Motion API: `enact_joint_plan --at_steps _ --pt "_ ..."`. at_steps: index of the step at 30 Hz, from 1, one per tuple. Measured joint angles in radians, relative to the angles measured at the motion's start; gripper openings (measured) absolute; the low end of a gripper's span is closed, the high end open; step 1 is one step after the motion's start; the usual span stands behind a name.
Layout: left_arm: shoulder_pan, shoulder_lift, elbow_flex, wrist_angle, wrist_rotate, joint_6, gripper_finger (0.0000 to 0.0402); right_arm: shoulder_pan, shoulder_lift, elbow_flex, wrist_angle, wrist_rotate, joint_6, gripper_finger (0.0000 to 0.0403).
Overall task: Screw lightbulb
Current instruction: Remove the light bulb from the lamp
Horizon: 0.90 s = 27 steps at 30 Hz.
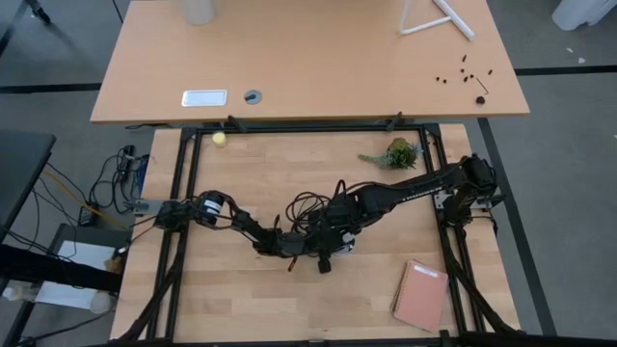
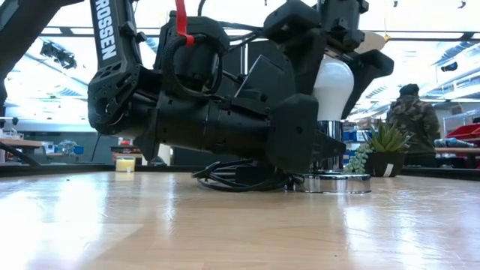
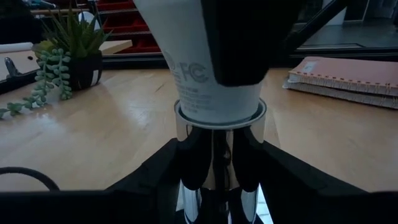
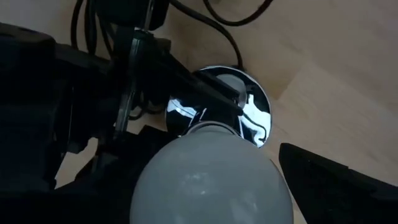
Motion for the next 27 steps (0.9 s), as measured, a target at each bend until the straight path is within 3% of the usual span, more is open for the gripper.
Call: enact_joint_plan --at_steps 6,16,27 --pt "0.007 0.001 0.022 -0.025 0.001 -0.018 0.0189 0.005 0.053 0.014 -0.044 -0.029 -0.012 0.0346" --pt "0.008 0.000 0.101 -0.169 -0.025 -0.020 0.0189 0.004 0.180 0.258 -0.339 0.013 -0.078 0.0345" --pt "0.007 0.000 0.101 -0.165 -0.046 0.003 0.0189 0.041 0.194 0.279 -0.347 0.059 -0.002 0.0346"
